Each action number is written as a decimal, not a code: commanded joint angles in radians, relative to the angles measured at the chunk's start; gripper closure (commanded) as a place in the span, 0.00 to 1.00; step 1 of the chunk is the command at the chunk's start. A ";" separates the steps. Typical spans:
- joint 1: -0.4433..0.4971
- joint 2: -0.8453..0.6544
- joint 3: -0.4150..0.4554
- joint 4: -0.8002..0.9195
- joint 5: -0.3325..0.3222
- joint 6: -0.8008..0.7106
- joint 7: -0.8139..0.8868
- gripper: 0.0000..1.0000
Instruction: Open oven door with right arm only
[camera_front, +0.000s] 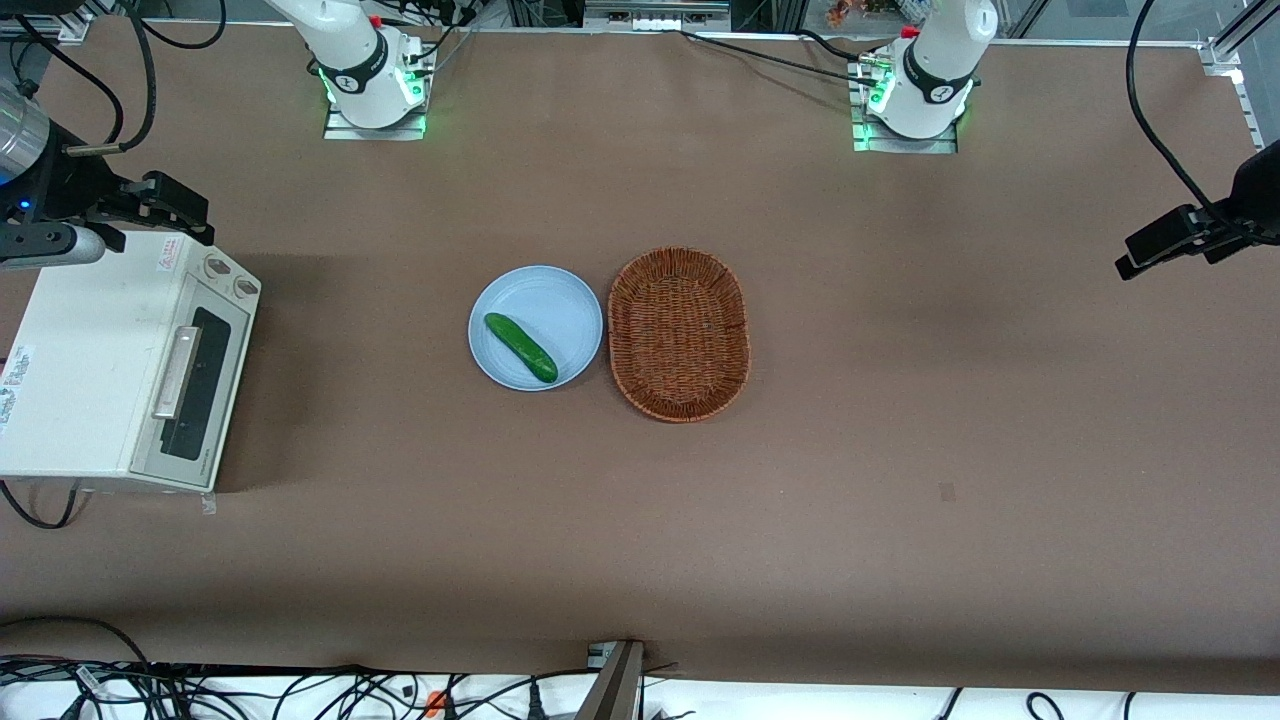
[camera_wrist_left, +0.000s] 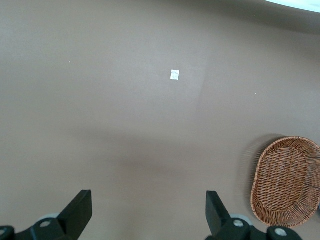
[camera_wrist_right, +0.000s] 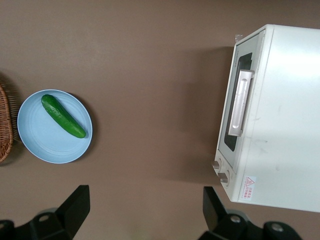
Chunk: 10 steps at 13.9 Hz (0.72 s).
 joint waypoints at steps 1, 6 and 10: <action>-0.022 -0.027 0.027 0.001 -0.001 -0.002 -0.001 0.00; -0.023 -0.026 0.027 0.001 -0.005 0.002 -0.016 0.00; -0.022 -0.026 0.029 -0.003 -0.007 -0.002 -0.016 0.00</action>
